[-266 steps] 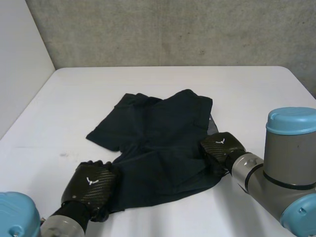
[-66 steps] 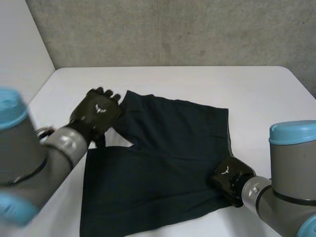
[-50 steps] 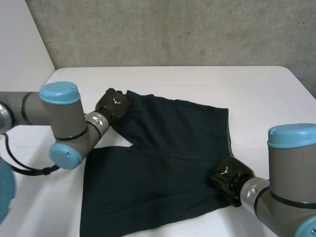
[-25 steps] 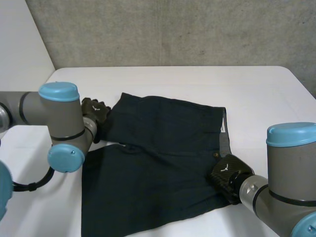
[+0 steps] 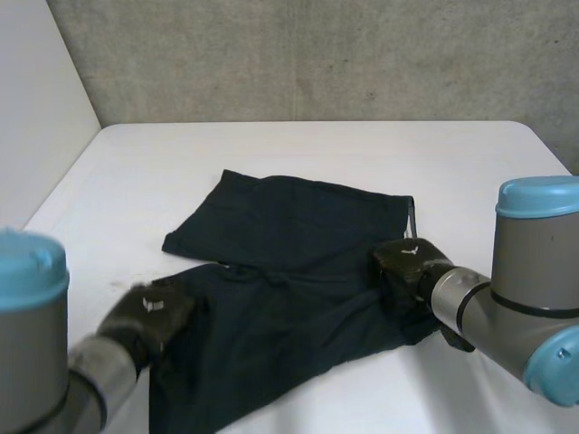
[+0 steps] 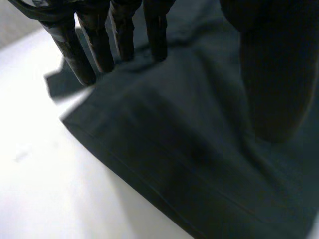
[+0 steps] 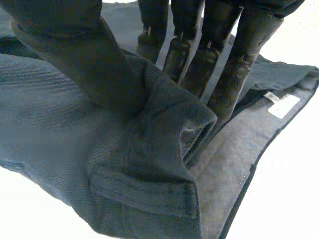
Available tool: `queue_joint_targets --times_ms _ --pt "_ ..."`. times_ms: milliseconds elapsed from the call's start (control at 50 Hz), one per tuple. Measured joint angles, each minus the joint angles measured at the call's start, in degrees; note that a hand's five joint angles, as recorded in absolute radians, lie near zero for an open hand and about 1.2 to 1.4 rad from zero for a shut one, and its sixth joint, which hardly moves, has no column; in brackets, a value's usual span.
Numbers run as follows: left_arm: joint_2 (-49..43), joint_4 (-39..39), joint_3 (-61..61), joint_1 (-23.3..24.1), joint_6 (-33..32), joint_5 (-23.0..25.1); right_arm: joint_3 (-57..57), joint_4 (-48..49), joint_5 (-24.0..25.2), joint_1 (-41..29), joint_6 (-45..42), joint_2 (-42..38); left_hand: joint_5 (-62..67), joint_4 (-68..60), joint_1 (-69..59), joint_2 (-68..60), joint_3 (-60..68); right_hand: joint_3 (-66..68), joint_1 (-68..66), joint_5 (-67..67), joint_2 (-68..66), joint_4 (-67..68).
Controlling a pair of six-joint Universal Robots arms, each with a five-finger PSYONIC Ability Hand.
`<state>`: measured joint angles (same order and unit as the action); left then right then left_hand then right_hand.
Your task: Fold the shorts.
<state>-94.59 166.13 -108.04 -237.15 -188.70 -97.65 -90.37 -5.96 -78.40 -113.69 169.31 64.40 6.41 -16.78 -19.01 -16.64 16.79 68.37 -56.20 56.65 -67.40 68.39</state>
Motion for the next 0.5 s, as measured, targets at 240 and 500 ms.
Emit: queue_joint_targets --times_ms 240,500 --pt "4.5 0.1 -7.2 2.6 6.6 -0.7 -0.6 2.4 -0.5 4.1 5.0 -2.4 0.0 0.0 0.0 0.0 0.0 0.0 0.0 0.0 0.0 0.0" --pt "-3.1 11.3 -6.7 3.2 6.2 -8.2 -1.8 2.1 -0.2 4.5 4.3 -2.4 40.7 -40.7 -42.9 -40.9 40.3 0.0 0.0 0.0 0.0 0.0"
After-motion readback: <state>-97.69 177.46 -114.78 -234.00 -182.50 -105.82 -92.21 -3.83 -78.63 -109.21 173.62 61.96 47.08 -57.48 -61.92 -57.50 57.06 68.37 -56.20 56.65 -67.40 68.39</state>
